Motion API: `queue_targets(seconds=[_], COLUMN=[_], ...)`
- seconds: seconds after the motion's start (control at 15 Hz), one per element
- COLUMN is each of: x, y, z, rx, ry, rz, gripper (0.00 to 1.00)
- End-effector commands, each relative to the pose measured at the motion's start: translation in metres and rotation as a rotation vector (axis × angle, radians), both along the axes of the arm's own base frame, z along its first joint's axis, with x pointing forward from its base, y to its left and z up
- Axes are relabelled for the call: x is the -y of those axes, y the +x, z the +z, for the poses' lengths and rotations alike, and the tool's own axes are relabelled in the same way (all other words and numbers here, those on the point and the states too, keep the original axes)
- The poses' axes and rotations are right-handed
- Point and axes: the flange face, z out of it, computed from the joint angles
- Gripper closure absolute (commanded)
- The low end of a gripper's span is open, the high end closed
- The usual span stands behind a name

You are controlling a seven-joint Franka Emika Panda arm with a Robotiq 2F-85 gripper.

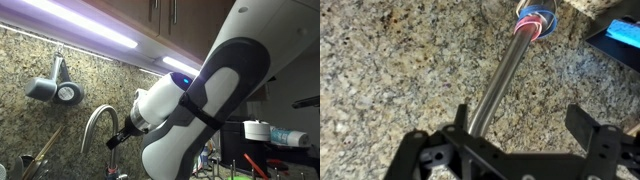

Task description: Open the tap

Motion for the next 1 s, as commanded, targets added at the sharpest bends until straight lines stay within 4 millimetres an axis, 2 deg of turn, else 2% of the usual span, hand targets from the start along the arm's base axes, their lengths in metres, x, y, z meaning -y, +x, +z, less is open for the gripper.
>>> queue_targets(seconds=[0.0,0.6,0.73,0.93], x=[0.011,0.066,0.063,0.071], y=[-0.002,-0.001,0.000,0.001], z=[0.005,-0.013,-0.015,-0.015], rx=[0.036,0.051,0.038,0.040], ry=[0.022,0.182,0.162,0.173], rz=[-0.061,-0.238,-0.217,-0.232], gripper=[0.00,0.00,0.00,0.00])
